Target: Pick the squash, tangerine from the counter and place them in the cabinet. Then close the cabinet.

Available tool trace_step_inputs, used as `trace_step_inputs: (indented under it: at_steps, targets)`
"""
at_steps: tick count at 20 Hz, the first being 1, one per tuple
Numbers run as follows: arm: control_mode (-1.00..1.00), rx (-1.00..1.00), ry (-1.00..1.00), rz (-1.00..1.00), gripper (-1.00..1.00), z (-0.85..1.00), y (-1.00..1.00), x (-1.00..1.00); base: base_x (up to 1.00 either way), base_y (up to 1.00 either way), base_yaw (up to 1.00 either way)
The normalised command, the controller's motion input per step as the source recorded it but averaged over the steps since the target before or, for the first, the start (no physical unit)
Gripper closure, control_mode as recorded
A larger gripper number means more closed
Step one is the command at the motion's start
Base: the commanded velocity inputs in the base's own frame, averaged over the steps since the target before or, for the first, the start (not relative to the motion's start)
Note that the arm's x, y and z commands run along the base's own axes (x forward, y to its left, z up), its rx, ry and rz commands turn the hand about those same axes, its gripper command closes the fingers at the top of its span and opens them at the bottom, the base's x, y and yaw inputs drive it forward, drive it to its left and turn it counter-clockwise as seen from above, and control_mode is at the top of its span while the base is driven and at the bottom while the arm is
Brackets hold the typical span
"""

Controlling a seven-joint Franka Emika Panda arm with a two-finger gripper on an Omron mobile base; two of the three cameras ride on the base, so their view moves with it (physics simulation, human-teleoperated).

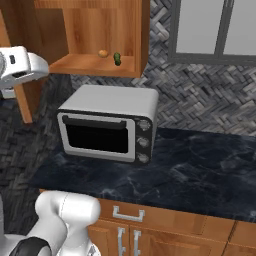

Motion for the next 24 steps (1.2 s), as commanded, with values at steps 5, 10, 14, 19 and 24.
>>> trace_step_inputs:
  at_steps: [5,10,14,19,24]
  targets:
    - [-1.00,-0.13,-0.35,-0.04,-1.00,-0.59,-0.32,0.43,0.00,0.00,0.00]
    - [-1.00,-0.02,-0.03,-0.08,-1.00,-0.03,-0.60,0.66,0.00,0.00,0.00]
    - [-1.00,0.00,0.00,-0.05,-1.00,0.00,-0.70,0.89,0.00,0.00,0.00]
    - [-1.00,0.00,0.02,-0.02,-1.00,0.00,-0.61,1.00,0.00,0.00,0.00]
    - [-1.00,0.00,0.00,0.00,-1.00,-0.10,-0.41,1.00,0.00,0.00,0.00]
